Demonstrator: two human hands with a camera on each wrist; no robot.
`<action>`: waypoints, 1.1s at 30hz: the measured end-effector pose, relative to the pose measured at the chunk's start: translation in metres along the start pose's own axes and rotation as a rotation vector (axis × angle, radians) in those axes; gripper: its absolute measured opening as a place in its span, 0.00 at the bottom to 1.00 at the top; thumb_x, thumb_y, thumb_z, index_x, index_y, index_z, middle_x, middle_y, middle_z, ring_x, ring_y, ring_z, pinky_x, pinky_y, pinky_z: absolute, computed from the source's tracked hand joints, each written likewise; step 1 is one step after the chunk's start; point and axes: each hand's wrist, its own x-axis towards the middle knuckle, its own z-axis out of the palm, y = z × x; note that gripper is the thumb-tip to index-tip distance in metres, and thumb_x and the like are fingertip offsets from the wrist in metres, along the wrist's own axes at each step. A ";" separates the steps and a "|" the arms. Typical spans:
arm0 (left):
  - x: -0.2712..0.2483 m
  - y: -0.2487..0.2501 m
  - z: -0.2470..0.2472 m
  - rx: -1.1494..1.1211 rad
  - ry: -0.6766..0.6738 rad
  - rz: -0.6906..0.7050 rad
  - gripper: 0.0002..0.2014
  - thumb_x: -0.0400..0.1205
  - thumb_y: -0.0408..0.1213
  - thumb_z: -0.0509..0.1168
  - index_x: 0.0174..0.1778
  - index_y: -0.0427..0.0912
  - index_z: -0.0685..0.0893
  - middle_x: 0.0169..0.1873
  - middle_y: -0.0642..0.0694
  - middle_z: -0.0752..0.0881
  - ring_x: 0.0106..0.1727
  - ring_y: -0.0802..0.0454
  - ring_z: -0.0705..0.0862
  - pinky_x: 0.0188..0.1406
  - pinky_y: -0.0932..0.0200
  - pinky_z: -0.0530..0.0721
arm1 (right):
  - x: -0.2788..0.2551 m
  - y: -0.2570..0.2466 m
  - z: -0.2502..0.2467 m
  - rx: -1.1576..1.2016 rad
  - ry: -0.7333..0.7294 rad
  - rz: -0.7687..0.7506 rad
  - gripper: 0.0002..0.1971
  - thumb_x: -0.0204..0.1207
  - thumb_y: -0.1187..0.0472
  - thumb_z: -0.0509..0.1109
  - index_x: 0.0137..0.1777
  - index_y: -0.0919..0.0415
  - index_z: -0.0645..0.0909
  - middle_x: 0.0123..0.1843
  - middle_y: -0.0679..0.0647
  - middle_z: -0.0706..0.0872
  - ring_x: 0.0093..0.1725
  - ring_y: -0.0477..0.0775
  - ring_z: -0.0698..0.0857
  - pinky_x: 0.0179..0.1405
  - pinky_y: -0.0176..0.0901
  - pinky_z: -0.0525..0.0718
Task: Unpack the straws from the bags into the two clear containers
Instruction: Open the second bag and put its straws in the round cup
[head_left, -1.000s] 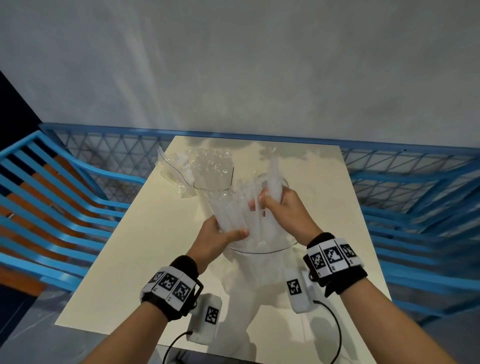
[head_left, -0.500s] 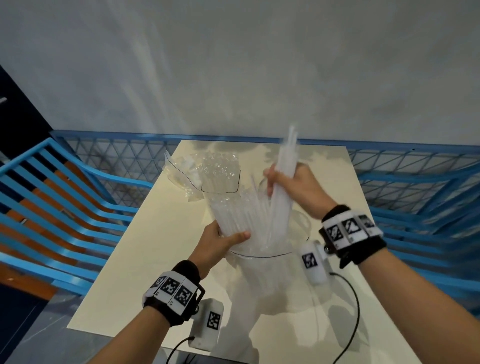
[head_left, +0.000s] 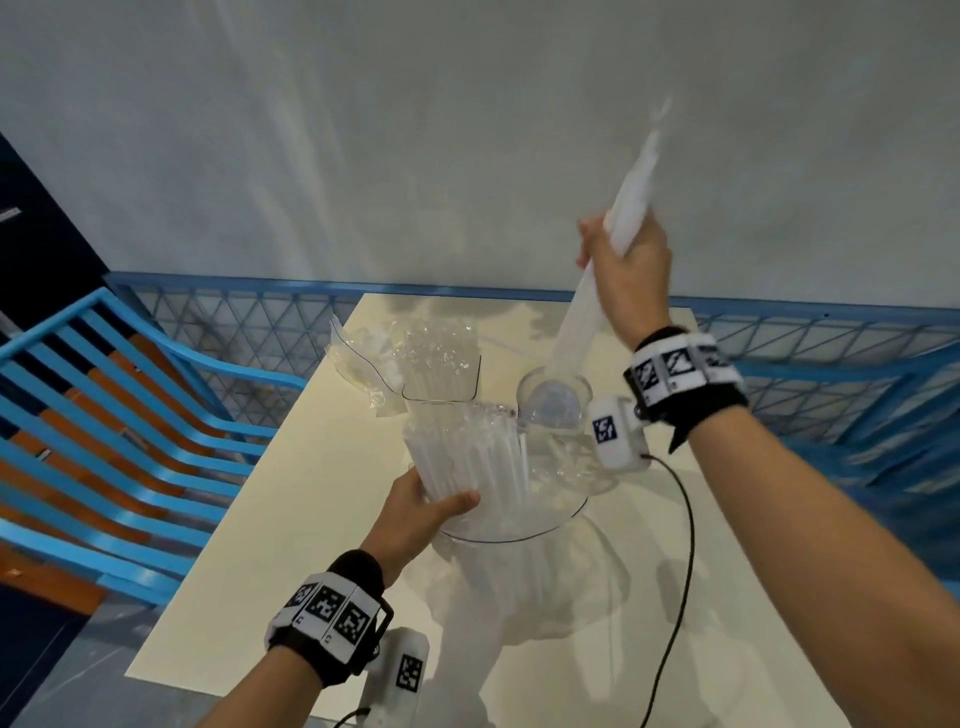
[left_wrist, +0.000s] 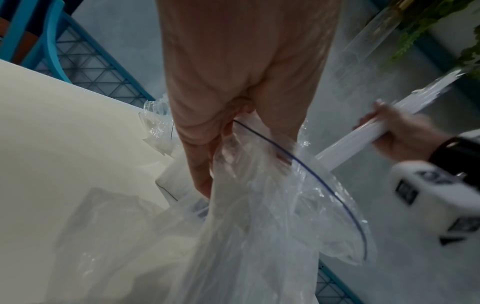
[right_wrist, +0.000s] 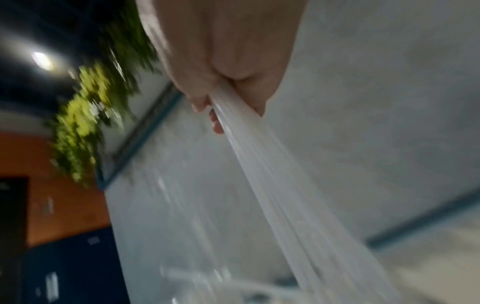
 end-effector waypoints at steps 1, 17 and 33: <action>0.000 -0.001 0.000 -0.003 0.002 -0.002 0.18 0.74 0.34 0.77 0.59 0.47 0.83 0.52 0.50 0.91 0.50 0.56 0.91 0.44 0.62 0.88 | -0.013 0.017 0.002 -0.067 -0.030 0.045 0.11 0.77 0.58 0.71 0.51 0.67 0.80 0.40 0.57 0.85 0.32 0.39 0.83 0.33 0.30 0.79; -0.006 -0.007 0.000 0.014 0.018 -0.004 0.17 0.74 0.33 0.77 0.56 0.49 0.83 0.50 0.50 0.91 0.50 0.54 0.90 0.42 0.63 0.87 | -0.044 0.030 -0.014 -0.429 -0.460 0.170 0.09 0.78 0.65 0.69 0.56 0.60 0.84 0.55 0.56 0.88 0.55 0.53 0.87 0.49 0.33 0.78; -0.006 -0.024 0.003 0.042 -0.007 0.022 0.14 0.75 0.26 0.74 0.56 0.37 0.86 0.49 0.42 0.92 0.50 0.50 0.91 0.42 0.67 0.86 | -0.193 0.043 -0.016 -0.117 -0.483 0.285 0.17 0.65 0.52 0.82 0.52 0.54 0.83 0.48 0.44 0.87 0.46 0.33 0.82 0.44 0.21 0.74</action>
